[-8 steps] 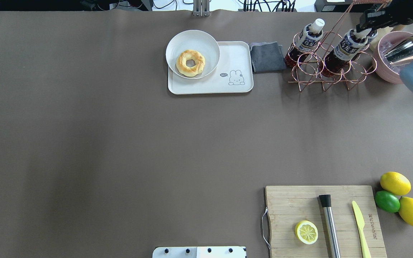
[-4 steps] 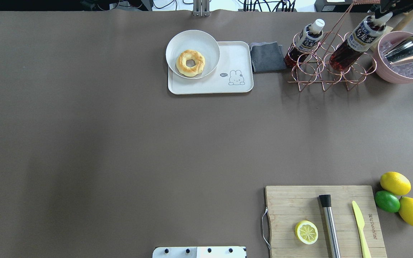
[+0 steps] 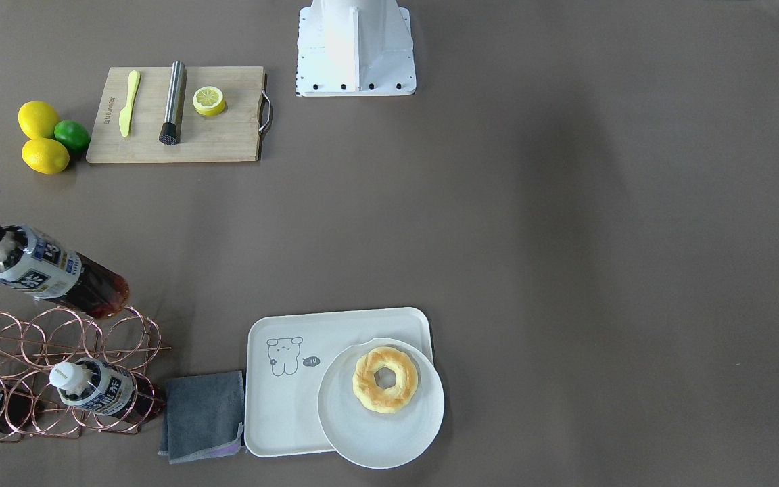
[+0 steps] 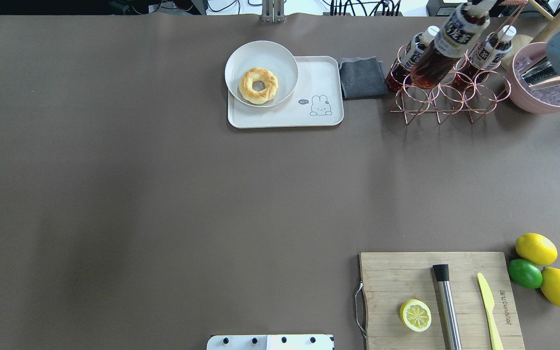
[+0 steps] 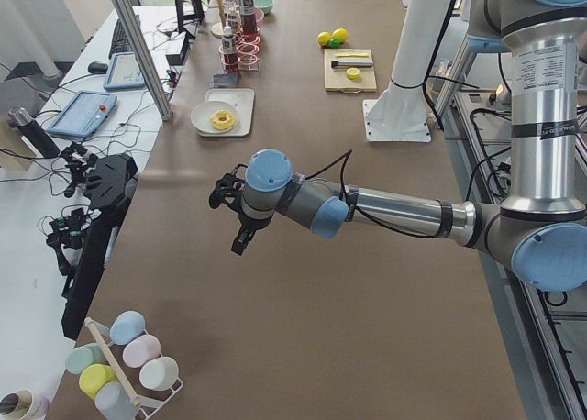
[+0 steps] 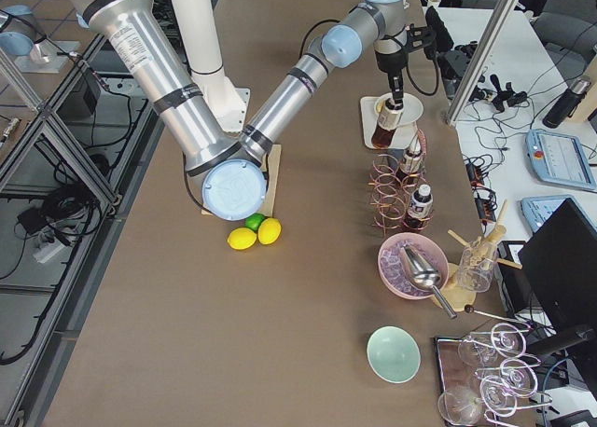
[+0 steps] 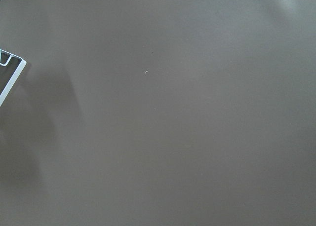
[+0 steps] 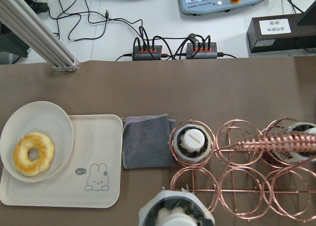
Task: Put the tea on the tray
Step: 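Grasp the tea bottle with the right gripper and lift it out, then carry the bottle with the right gripper and set it on the table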
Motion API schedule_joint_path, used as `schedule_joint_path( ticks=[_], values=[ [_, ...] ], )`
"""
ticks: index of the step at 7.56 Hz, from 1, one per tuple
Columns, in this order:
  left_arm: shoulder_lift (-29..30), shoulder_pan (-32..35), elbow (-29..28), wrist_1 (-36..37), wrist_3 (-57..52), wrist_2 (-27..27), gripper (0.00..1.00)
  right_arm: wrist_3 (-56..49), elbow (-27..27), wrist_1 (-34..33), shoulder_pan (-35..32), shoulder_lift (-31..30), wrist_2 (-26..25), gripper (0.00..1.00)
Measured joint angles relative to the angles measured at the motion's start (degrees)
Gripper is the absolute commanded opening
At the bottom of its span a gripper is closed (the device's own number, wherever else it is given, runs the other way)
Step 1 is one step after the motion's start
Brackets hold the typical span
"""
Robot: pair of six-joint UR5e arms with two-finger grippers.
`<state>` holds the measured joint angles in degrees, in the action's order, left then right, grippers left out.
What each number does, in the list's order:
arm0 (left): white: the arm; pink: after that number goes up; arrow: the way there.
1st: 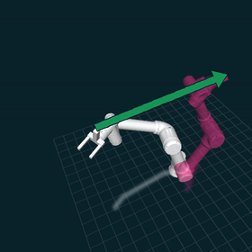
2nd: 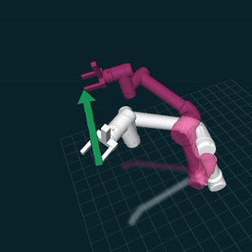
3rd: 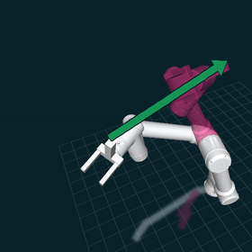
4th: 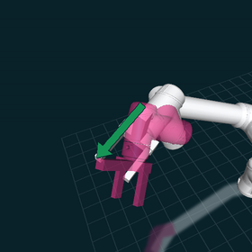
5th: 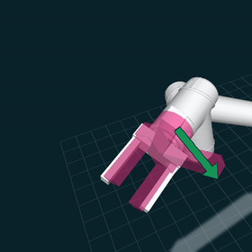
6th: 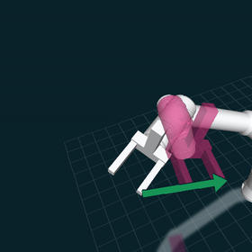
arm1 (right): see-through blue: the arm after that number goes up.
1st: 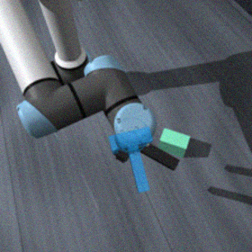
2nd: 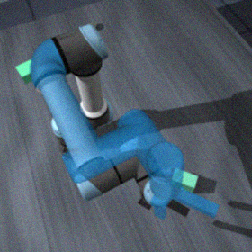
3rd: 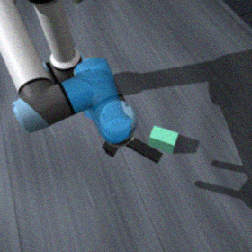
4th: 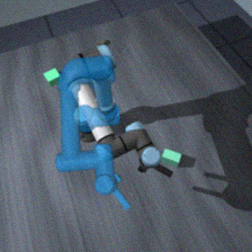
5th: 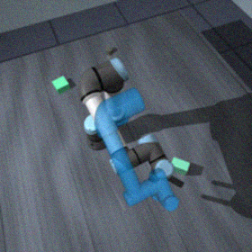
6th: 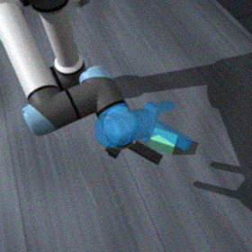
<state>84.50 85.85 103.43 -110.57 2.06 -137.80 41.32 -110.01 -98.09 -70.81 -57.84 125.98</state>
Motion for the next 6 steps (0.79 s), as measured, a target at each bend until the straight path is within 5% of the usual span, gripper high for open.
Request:
schedule_joint_path(
  ticks=[3, 6],
  values=[
    [0.0, -0.3, 0.1, 0.0, 0.2, -0.1, 0.99, 16.6, 0.4, -2.3, 13.7, 8.8, -9.8, 0.0],
    [-0.1, -0.4, 0.0, 0.1, 0.2, -0.4, 0.99, 27.5, 2.1, -12.2, 28.5, 19.8, -22.1, 0.0]
  ],
)
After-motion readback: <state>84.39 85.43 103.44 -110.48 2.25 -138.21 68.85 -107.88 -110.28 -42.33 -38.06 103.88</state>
